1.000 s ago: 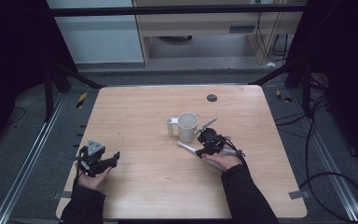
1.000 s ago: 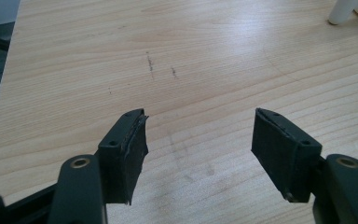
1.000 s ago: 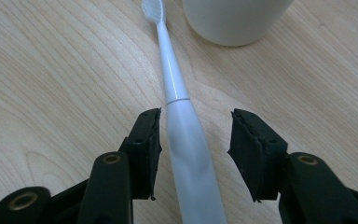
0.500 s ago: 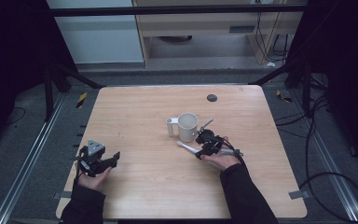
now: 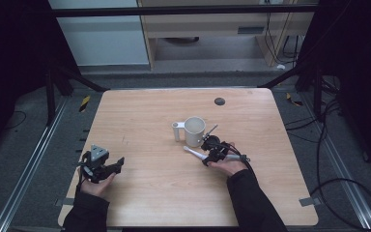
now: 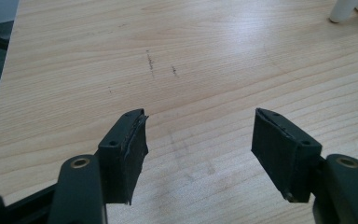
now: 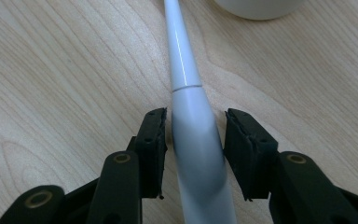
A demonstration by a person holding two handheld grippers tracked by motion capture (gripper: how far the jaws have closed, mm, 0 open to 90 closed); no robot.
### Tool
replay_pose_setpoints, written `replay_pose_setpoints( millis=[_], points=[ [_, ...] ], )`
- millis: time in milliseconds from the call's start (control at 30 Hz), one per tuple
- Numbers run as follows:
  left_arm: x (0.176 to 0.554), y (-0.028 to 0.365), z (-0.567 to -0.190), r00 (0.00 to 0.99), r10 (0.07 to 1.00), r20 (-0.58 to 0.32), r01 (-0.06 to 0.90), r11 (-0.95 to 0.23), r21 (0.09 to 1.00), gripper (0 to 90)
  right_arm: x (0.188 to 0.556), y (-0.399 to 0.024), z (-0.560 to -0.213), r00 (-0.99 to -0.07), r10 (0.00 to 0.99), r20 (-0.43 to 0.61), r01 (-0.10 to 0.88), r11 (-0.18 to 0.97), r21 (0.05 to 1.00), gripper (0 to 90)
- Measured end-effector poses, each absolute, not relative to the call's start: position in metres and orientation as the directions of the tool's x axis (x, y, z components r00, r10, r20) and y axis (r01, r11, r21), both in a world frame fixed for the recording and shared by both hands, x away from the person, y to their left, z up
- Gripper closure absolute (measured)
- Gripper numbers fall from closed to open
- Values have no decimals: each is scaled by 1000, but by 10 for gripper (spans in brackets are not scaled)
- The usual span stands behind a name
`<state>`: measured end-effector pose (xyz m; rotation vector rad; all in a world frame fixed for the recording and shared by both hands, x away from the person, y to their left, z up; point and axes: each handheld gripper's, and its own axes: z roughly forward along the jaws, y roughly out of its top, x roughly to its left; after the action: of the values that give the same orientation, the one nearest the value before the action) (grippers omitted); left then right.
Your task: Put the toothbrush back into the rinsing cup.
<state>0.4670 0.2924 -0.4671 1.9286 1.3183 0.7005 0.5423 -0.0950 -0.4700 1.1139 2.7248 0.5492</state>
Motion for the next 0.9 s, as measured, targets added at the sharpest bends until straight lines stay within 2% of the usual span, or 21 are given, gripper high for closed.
replay_pose_setpoints(
  millis=[400,900],
  points=[
    [467,292,-467,340,939,52,569,-249,784,345,543,-95,-471,-715,699,-5,646,664,377,659],
    [467,292,-467,338,940,51,568,-247,785,346,542,-96,-467,-712,702,17,656,656,373,673]
  ],
)
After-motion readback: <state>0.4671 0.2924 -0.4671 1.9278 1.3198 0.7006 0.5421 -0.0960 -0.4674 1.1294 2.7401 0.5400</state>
